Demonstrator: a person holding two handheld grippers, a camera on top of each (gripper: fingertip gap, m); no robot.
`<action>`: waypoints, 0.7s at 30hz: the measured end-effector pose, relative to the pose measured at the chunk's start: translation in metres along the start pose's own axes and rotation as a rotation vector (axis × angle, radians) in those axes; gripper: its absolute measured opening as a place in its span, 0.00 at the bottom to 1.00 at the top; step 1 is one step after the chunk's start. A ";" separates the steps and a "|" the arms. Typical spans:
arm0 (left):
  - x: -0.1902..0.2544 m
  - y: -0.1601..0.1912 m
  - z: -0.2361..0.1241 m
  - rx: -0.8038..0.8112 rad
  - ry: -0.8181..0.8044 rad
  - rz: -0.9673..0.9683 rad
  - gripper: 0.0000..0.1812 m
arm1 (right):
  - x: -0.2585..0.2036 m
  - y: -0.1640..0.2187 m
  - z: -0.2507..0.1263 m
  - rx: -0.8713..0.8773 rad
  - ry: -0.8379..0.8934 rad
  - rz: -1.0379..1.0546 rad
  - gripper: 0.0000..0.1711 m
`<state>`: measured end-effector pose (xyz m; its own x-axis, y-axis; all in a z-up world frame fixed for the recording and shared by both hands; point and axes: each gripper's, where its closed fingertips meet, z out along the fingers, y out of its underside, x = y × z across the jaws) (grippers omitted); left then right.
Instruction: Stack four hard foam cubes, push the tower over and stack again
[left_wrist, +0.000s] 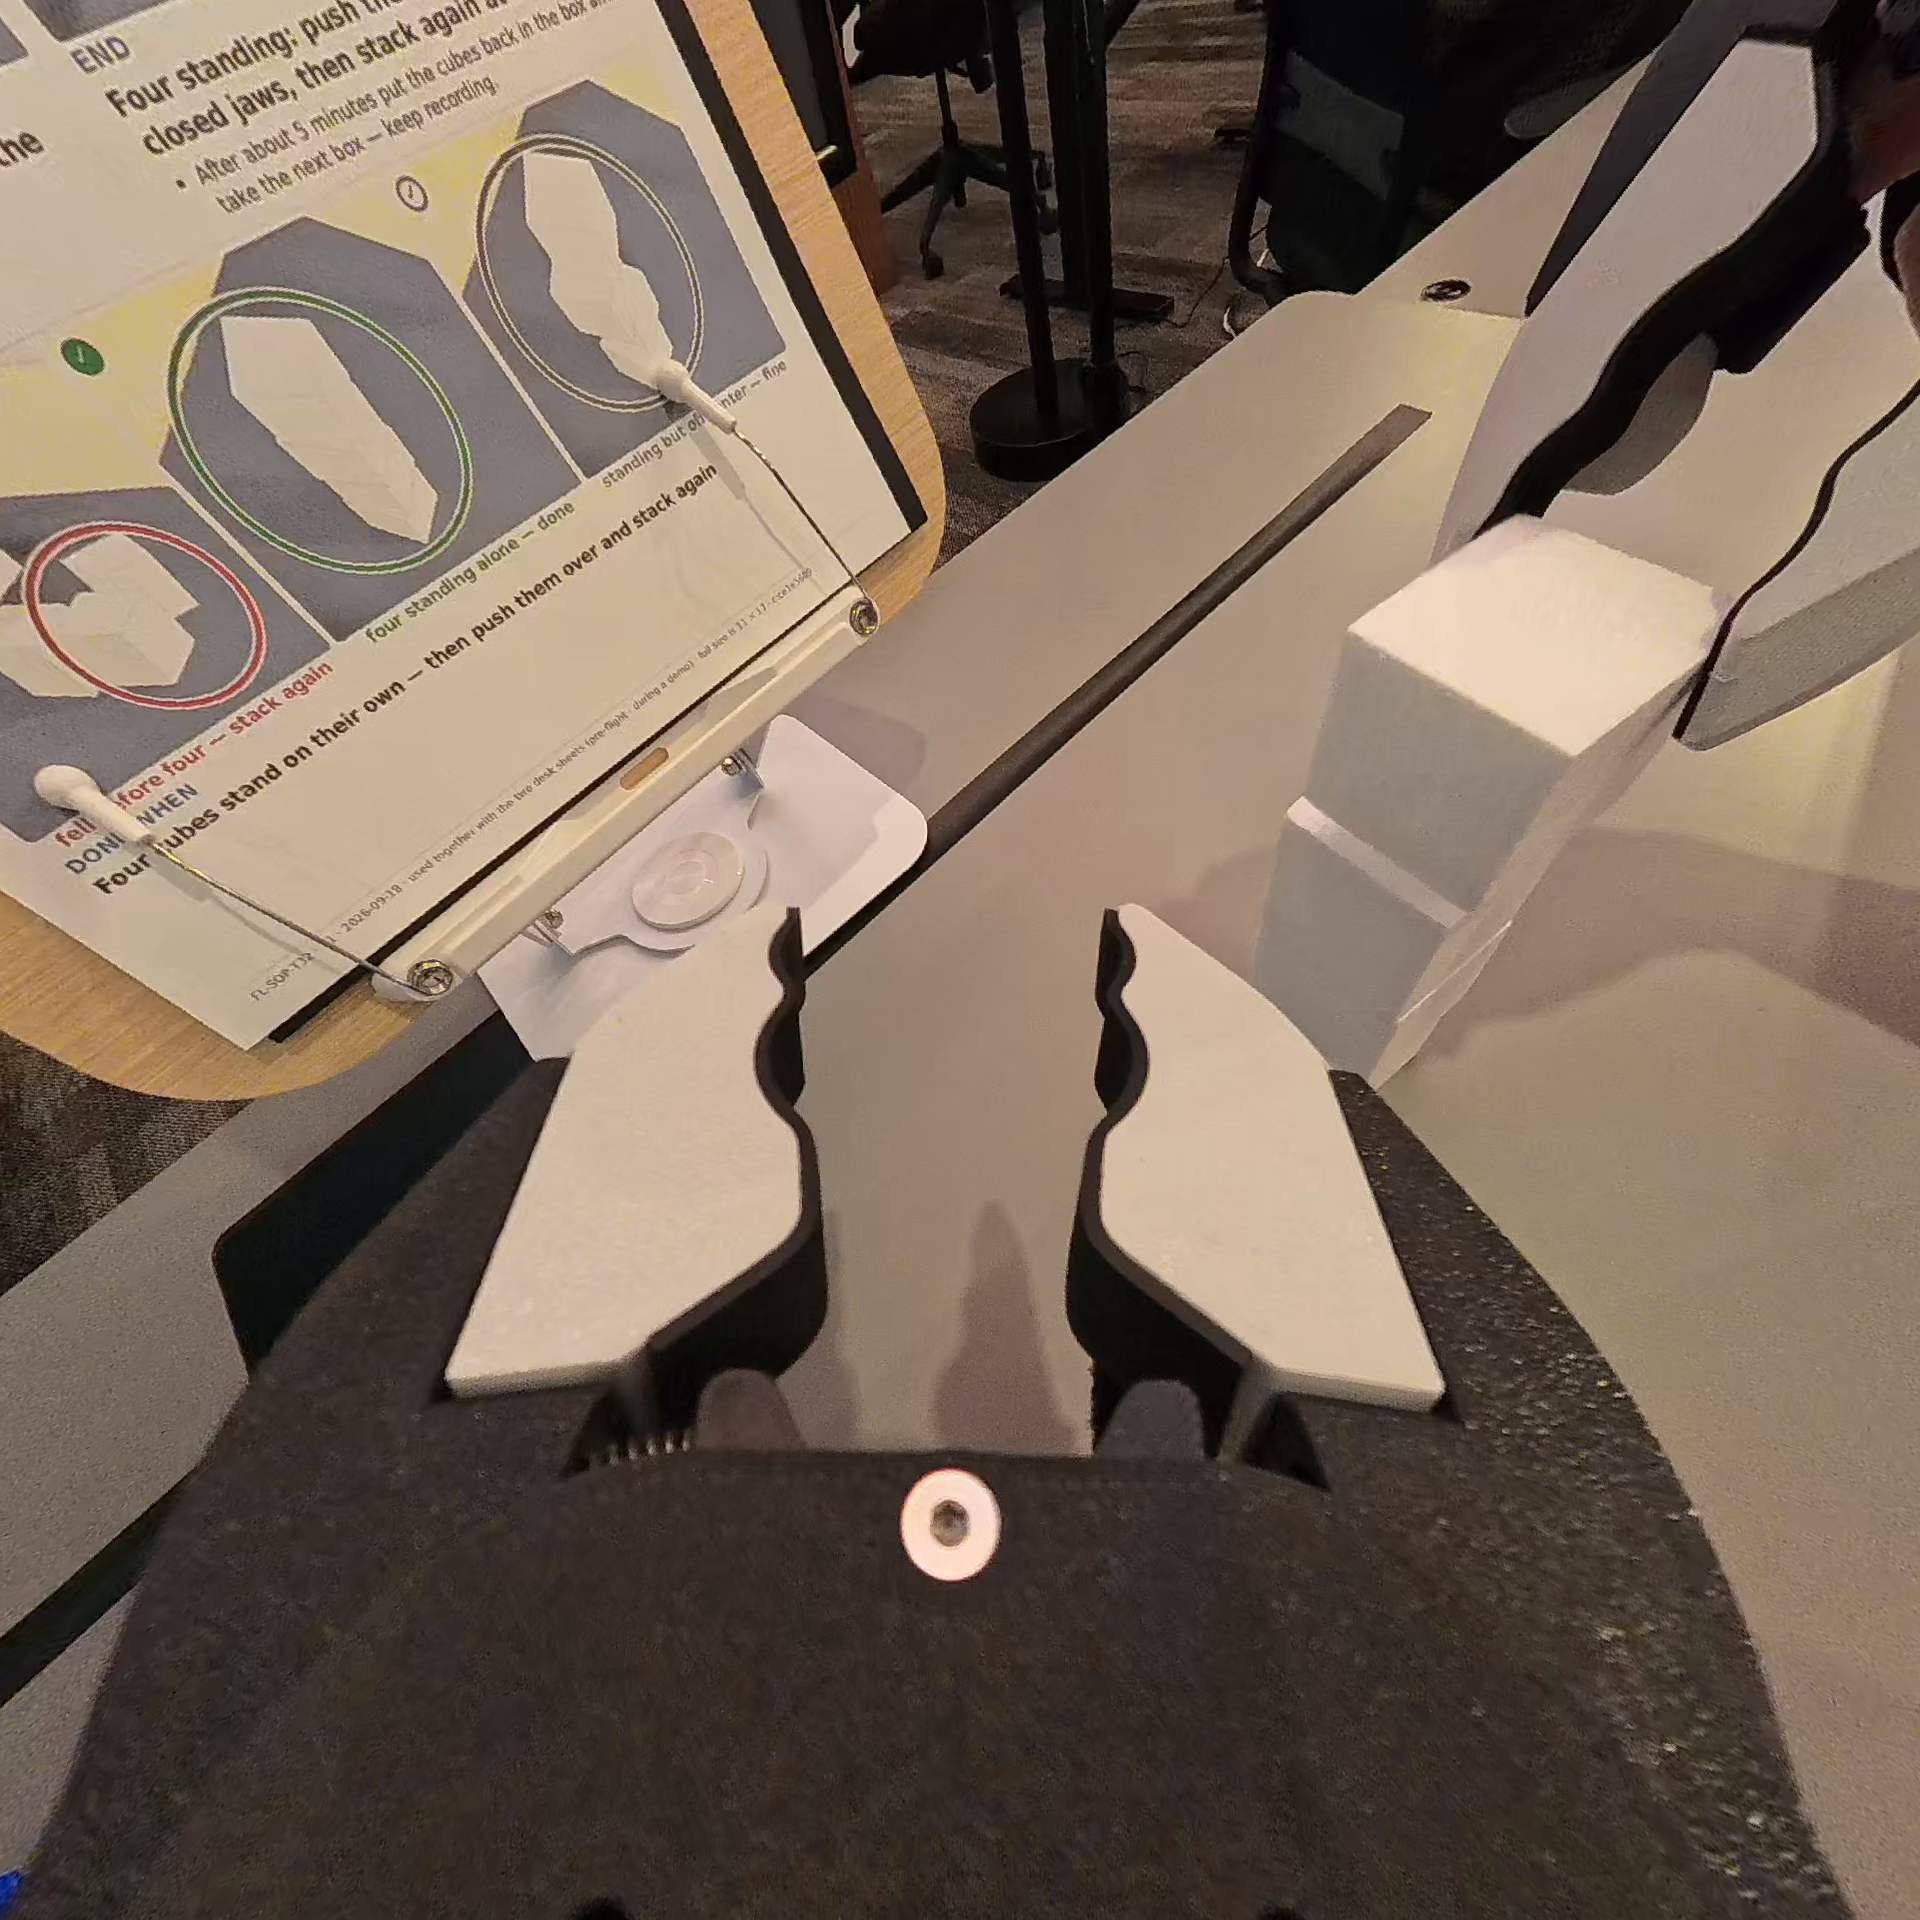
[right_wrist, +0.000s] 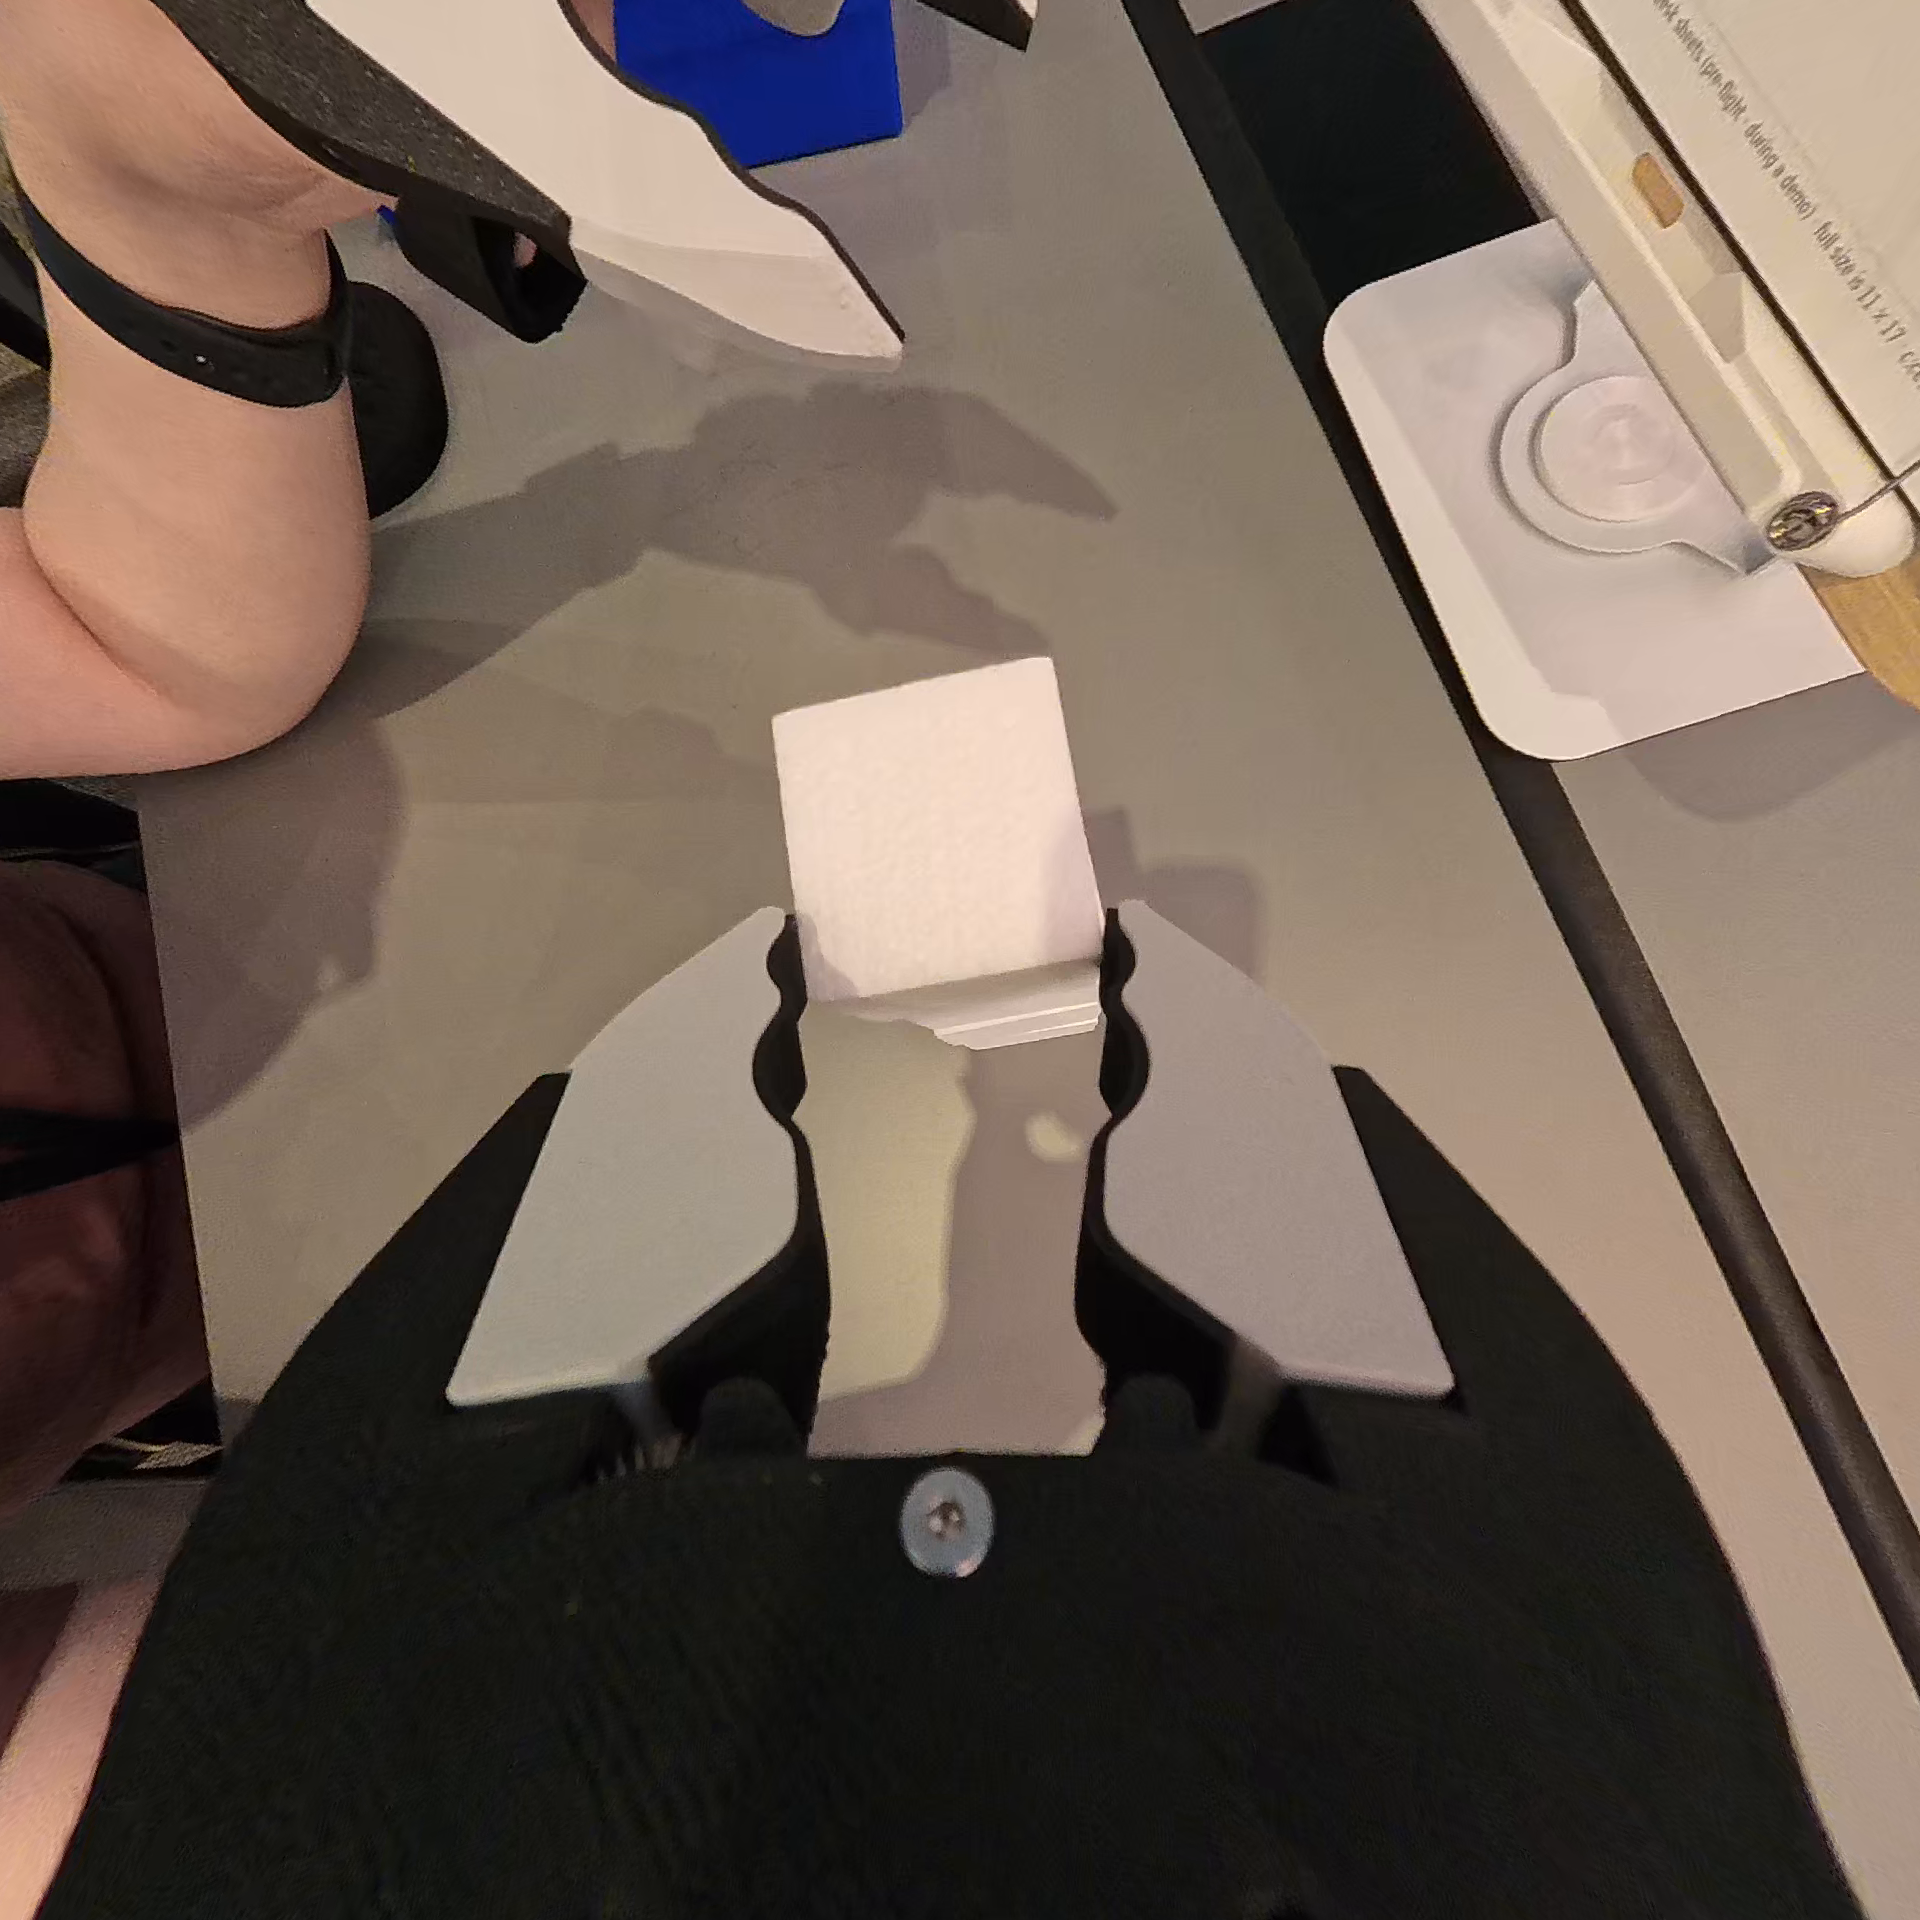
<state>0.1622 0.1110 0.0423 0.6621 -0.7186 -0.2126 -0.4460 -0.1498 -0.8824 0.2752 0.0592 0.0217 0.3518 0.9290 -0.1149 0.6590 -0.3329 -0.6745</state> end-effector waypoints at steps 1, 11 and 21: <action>0.000 0.000 0.000 0.002 0.000 -0.001 0.30 | 0.000 0.000 0.001 -0.003 0.000 -0.003 0.33; 0.002 0.001 0.002 -0.006 0.005 0.008 0.30 | 0.002 -0.001 0.006 0.004 0.008 -0.044 0.33; 0.000 -0.005 -0.010 0.026 0.008 0.011 0.30 | -0.001 -0.028 -0.054 0.329 0.199 -0.226 0.43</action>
<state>0.1587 0.1049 0.0508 0.6522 -0.7258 -0.2187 -0.4370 -0.1243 -0.8908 0.2924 0.0592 0.0797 0.3656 0.9127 0.1825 0.4986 -0.0265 -0.8664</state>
